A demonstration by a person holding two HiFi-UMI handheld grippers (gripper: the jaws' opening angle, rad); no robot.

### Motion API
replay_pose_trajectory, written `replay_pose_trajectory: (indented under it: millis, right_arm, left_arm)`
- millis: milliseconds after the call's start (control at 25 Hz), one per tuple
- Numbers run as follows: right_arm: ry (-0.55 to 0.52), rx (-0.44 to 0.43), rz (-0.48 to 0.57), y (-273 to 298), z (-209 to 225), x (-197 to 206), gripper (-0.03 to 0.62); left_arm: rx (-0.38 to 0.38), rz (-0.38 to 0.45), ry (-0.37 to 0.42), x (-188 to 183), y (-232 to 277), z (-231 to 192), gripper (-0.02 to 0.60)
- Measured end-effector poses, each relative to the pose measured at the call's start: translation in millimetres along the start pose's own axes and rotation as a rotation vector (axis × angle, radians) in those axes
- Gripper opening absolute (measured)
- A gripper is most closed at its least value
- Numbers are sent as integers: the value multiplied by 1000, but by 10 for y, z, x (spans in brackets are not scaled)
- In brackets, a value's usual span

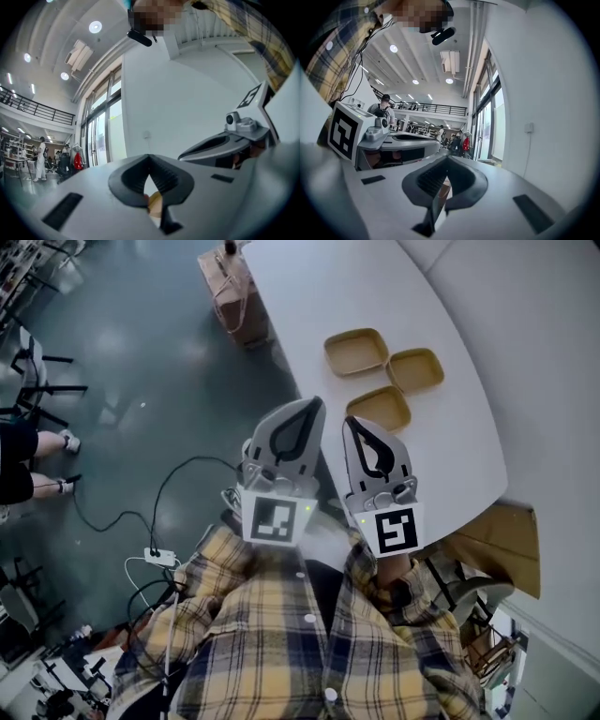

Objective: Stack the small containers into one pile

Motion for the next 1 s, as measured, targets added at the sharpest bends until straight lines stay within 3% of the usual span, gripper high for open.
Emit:
replay_pose_trajectory:
  millis: [400, 800, 1000]
  right_arm:
    - [2, 196, -48, 1082, 151, 340, 15]
    - [-5, 352, -53, 1814, 66, 413, 15]
    - [-5, 401, -80, 1984, 19, 462, 15]
  left_arm:
    - [200, 16, -33, 573, 781, -1017, 18]
    - [358, 44, -43, 827, 1072, -1705, 18]
    - [420, 38, -64, 964, 1173, -1848, 18]
Point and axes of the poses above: the fingertips, and each gripper's own axes: y forward along the fingers, z to its right, x out of its underside, the point moved 9 cm from there along -y, backward along the fingers, and after that the axes turned 9 degrees about z, right-handed, at the moved point
